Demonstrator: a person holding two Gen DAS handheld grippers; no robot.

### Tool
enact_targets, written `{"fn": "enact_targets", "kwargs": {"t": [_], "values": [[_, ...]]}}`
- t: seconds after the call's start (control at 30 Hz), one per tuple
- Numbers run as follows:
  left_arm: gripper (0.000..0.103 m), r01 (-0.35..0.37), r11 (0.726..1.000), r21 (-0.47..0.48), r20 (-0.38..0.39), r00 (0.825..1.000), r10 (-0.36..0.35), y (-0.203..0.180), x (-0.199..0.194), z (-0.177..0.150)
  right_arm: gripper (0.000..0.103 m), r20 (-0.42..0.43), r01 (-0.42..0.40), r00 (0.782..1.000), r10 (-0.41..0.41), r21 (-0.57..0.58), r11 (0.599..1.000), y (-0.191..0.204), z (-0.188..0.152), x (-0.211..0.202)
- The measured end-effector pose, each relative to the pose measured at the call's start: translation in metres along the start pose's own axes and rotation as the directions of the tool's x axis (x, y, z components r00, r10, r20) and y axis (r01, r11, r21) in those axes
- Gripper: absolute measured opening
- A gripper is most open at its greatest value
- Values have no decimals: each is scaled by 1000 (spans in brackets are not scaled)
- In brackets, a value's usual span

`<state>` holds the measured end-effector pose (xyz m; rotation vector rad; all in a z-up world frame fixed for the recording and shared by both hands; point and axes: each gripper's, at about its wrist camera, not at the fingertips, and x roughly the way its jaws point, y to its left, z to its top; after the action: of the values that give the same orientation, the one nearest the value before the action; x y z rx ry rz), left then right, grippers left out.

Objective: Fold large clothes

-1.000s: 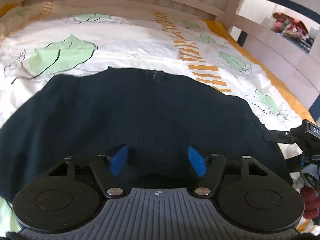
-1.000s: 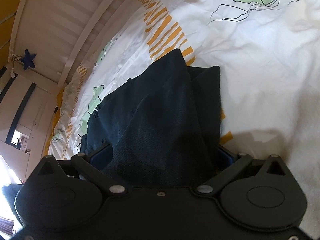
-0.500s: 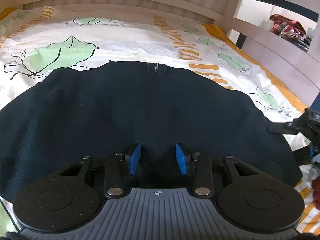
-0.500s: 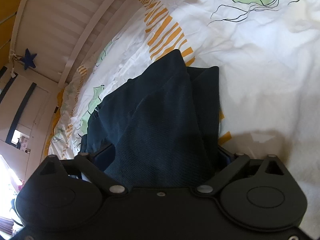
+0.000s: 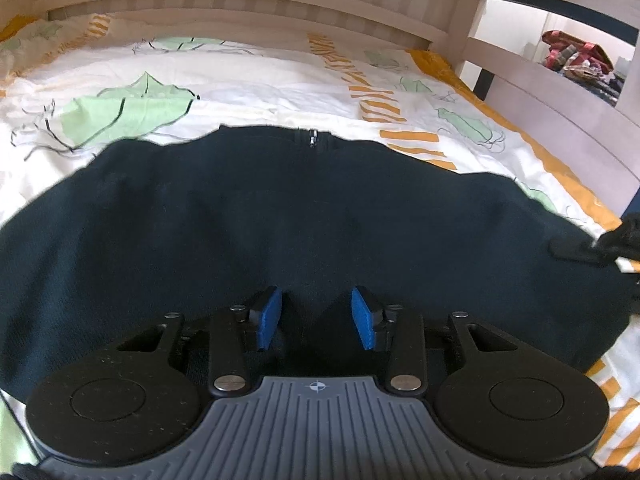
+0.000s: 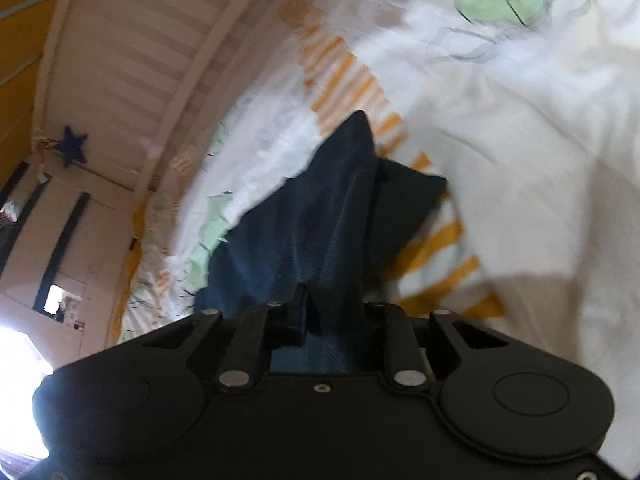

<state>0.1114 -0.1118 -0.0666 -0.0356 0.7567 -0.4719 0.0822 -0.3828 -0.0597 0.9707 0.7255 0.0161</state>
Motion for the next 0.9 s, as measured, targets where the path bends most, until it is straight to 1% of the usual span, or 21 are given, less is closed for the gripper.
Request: {"fn": "enact_targets", "kwargs": {"t": [0.1, 0.17, 0.23, 0.33, 0.47, 0.53, 0.63, 0.73, 0.8, 0.9], "values": [[37, -13, 999, 48, 29, 1000, 12, -8, -13, 1, 27, 8, -10, 1000, 10, -39, 999, 20, 2, -5], [37, 7, 999, 54, 34, 999, -9, -9, -22, -5, 27, 7, -21, 1000, 21, -66, 998, 36, 4, -7], [37, 21, 999, 49, 23, 1000, -22, -6, -26, -14, 27, -3, -37, 999, 37, -98, 994, 52, 6, -8], [37, 35, 999, 12, 16, 999, -35, 1, -23, -27, 27, -34, -68, 997, 63, -144, 987, 82, 8, -2], [37, 61, 998, -33, 13, 998, -61, 9, -24, -25, 27, -105, -128, 988, 109, -192, 973, 127, 5, 24], [37, 80, 995, -53, 14, 997, -80, 16, -26, -25, 27, -147, -159, 981, 130, -207, 965, 148, 3, 41], [37, 108, 987, -119, 17, 994, -107, 33, -34, -28, 27, -217, -197, 965, 145, -240, 951, 176, -6, 74], [37, 120, 978, -170, 22, 993, -118, 50, -48, -30, 27, -286, -233, 945, 157, -255, 938, 198, -19, 109], [36, 102, 977, -189, 22, 995, -100, 59, -60, -33, 27, -335, -250, 929, 157, -257, 934, 208, -28, 133], [36, 72, 976, -204, 20, 997, -70, 74, -78, -38, 28, -400, -247, 908, 121, -282, 927, 221, -42, 168]]}}
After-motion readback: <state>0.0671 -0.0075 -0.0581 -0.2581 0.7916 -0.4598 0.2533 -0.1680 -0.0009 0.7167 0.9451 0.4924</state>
